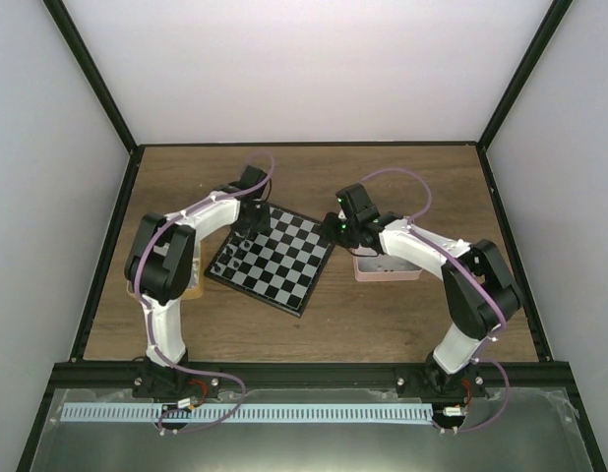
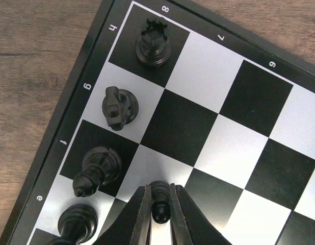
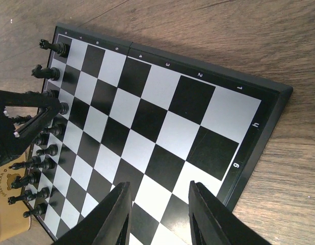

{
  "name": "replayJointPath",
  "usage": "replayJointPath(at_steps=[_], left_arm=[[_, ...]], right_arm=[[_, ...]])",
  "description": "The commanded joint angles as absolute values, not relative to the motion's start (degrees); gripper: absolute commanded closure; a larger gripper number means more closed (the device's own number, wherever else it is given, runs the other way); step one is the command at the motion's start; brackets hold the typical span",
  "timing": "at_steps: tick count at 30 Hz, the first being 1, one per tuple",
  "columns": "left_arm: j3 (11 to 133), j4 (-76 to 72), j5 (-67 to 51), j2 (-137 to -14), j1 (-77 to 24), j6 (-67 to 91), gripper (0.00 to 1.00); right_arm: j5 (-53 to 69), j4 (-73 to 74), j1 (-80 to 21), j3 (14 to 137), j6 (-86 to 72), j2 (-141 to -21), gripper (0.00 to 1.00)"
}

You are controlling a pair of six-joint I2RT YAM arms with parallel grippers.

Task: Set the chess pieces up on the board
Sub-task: Place the chess piece on the chessboard, then adjust the storage box at the center of the board.

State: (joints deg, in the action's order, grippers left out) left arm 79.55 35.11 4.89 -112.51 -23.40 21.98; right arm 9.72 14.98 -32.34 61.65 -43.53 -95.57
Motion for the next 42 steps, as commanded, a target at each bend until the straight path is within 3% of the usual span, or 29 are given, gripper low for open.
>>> replayJointPath(at_steps=[1,6,16,21,29,38,42], left_arm=[[81.55,34.8,5.8,-113.82,-23.28,21.24,0.85],[81.98,35.67,5.44,-113.01,-23.36,20.61,0.73],[81.3,36.89,2.44,-104.85,-23.53,20.63,0.68],[77.76,36.05,1.87,-97.95,-23.55,21.0,0.67],[71.65,30.27,-1.92,-87.15,-23.49,19.74,0.63],[68.87,30.61,-2.57,-85.6,-23.36,19.25,0.57],[68.16,30.24,-3.58,-86.04,-23.38,19.34,0.57]], right_arm=[[8.61,15.13,-32.53,61.52,-43.11,-93.82,0.68],[7.41,15.67,-32.52,61.82,-43.07,-93.44,0.68],[-4.96,21.77,-31.58,65.64,-42.66,-93.77,0.66],[-6.52,22.09,-26.42,65.19,-47.68,-94.28,0.61],[-7.12,21.57,-18.63,69.51,-55.99,-101.77,0.41],[-7.96,23.64,-15.31,75.1,-57.5,-108.66,0.42],[-8.61,24.83,-15.12,75.64,-56.5,-110.31,0.51]])
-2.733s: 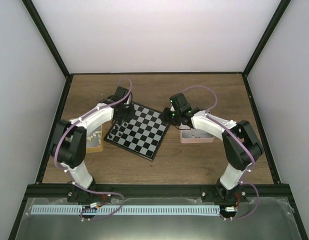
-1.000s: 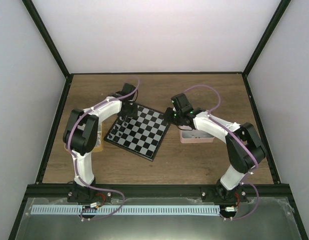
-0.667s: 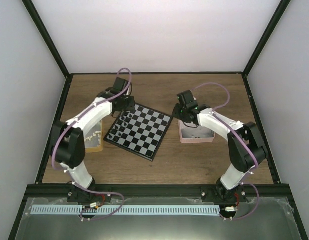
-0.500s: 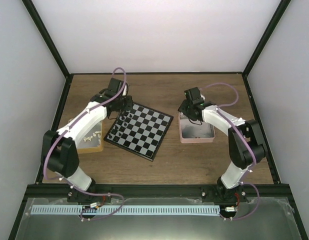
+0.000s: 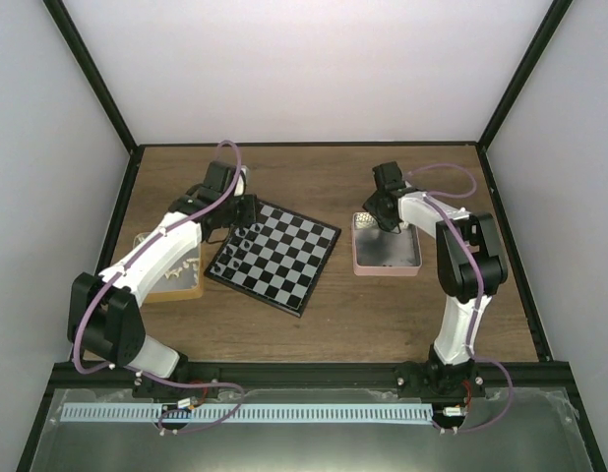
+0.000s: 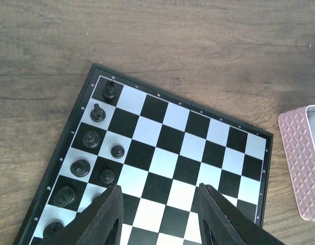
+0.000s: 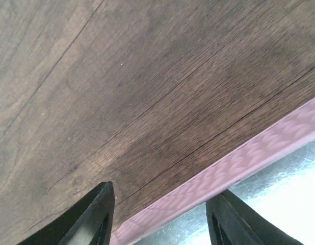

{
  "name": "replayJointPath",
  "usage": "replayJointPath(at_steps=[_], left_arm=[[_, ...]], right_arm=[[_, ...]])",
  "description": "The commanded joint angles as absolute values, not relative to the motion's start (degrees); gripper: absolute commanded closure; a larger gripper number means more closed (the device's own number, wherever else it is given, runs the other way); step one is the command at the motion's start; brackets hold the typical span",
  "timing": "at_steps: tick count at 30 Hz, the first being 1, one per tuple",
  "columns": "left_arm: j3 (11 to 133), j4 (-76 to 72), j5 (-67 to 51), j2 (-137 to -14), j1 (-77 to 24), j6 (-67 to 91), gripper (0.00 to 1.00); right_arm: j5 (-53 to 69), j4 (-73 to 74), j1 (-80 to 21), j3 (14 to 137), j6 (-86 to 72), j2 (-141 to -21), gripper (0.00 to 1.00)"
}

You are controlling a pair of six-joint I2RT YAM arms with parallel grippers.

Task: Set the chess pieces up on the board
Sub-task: Adjust the storage box at the center of the board.

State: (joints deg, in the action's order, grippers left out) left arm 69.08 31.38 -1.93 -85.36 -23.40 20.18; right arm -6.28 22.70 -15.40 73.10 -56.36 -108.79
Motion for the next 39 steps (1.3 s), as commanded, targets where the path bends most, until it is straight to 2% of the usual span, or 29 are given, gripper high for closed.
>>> replayJointPath(at_steps=[1,5,12,16,26,39], left_arm=[[68.12,30.17,-3.68,-86.04,-23.38,19.27,0.57],[68.11,30.05,-4.09,-85.75,-23.38,19.08,0.57],[67.59,29.26,-4.62,-85.88,-23.32,18.98,0.57],[67.69,28.88,-5.11,-86.35,-23.33,19.04,0.58],[67.65,29.0,-5.54,-87.07,-23.38,19.03,0.57],[67.65,28.92,-5.93,-87.76,-23.38,18.81,0.57]], right_arm=[[-8.61,24.49,-15.13,75.36,-55.84,-110.44,0.55],[-8.0,23.59,-15.12,74.55,-49.42,-110.22,0.65],[-3.86,23.0,-15.17,70.69,-36.56,-107.73,0.67],[0.88,21.21,-15.25,67.15,-30.52,-104.95,0.72],[14.65,23.11,-15.97,60.84,-17.76,-99.25,0.76],[22.55,28.13,-20.4,53.74,-10.12,-91.06,0.77]])
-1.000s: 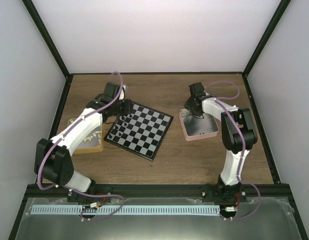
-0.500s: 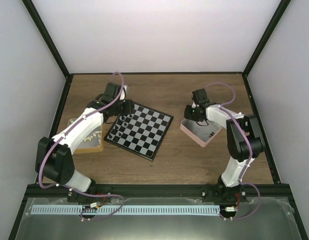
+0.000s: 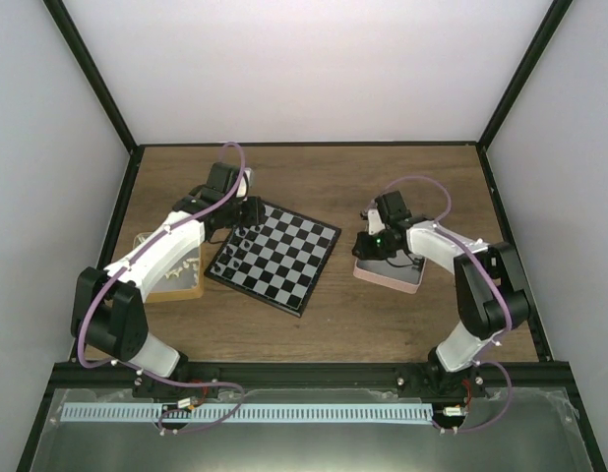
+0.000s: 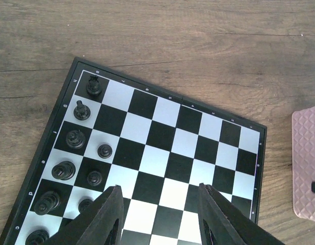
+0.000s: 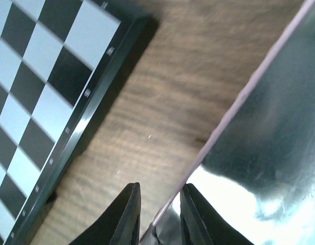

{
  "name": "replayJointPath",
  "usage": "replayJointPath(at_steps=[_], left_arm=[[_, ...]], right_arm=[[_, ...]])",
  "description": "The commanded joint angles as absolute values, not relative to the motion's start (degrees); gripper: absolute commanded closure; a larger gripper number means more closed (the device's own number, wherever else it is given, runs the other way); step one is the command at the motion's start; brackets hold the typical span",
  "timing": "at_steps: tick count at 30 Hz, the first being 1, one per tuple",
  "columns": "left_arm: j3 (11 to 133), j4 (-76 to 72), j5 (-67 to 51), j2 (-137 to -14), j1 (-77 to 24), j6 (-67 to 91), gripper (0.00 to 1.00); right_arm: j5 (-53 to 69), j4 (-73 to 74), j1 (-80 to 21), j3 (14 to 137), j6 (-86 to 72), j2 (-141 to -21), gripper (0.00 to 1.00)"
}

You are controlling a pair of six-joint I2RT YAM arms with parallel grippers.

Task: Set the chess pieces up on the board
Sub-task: Adjust the storage box at the center of the board.

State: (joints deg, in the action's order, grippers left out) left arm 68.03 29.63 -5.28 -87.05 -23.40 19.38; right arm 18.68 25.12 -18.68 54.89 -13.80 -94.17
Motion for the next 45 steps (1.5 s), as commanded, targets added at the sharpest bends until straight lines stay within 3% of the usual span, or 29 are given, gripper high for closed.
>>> replayJointPath(at_steps=[1,5,10,15,21,24,34,39,45], left_arm=[[67.67,28.87,-5.89,-87.75,-23.38,18.81,0.57],[67.76,28.77,-6.14,-87.74,-23.38,18.81,0.57],[67.67,28.73,-5.85,-86.88,-23.35,18.87,0.57],[67.4,28.19,-5.85,-86.01,-23.37,18.98,0.57],[66.98,28.18,-6.7,-85.37,-23.35,18.91,0.57],[66.68,28.27,-6.8,-84.91,-23.38,18.72,0.57],[65.91,26.45,-11.45,-84.88,-23.47,19.64,0.57],[65.7,26.47,-10.96,-84.57,-23.46,19.6,0.57],[65.09,26.85,-9.99,-84.1,-23.47,19.16,0.57]], right_arm=[[22.43,28.51,-20.81,53.44,-9.95,-90.46,0.75],[16.39,28.82,-21.1,53.25,-14.19,-87.68,0.61],[2.12,28.97,-21.16,55.04,-27.0,-83.03,0.57],[-11.52,30.43,-20.97,52.52,-45.39,-79.88,0.61],[-18.97,32.27,-20.82,51.11,-57.9,-82.36,0.73],[-19.12,32.12,-19.45,50.9,-59.12,-83.47,0.7],[-6.56,21.04,-16.53,52.65,-47.67,-85.62,0.43],[-10.35,23.57,-15.95,60.12,-55.25,-92.73,0.31],[-12.67,24.34,-12.15,62.96,-66.71,-97.37,0.31]])
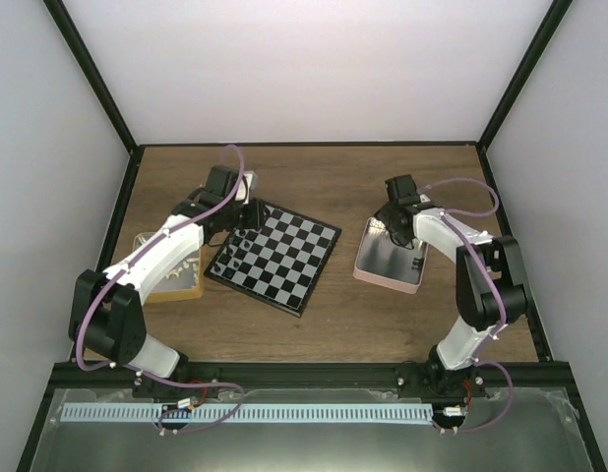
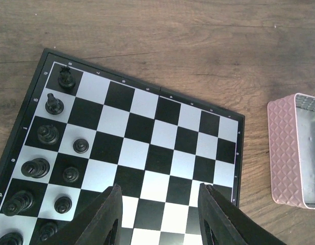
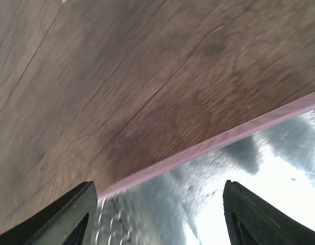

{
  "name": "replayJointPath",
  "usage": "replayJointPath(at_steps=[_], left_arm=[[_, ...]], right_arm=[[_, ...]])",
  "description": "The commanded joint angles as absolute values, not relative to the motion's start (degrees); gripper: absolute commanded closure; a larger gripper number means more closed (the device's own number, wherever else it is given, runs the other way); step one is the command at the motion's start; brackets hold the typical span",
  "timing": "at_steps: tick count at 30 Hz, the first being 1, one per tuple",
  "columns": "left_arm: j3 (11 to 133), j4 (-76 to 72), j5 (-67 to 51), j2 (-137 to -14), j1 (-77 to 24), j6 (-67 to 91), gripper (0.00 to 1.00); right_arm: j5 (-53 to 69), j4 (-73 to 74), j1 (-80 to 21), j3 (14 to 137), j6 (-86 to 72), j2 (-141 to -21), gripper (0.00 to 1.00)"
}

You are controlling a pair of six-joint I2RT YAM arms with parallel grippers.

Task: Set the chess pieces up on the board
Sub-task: Adjust the storage box at the center of the board.

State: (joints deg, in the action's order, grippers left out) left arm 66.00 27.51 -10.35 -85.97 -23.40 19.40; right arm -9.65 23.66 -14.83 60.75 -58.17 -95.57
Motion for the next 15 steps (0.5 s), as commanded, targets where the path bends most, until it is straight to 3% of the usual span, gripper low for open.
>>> replayJointPath(at_steps=[1,5,15], left_arm=[[64.98,26.81,-9.86,-84.18,-23.44,19.08,0.57],[64.86,26.56,-10.08,-84.61,-23.46,19.12,0.57],[64.6,26.37,-9.78,-84.85,-23.43,19.14,0.57]], right_arm=[[-12.79,24.08,-11.55,63.01,-67.5,-97.77,0.3],[-11.06,23.54,-9.87,64.7,-66.58,-100.64,0.32],[-1.56,18.38,-9.97,64.57,-54.55,-103.86,0.64]])
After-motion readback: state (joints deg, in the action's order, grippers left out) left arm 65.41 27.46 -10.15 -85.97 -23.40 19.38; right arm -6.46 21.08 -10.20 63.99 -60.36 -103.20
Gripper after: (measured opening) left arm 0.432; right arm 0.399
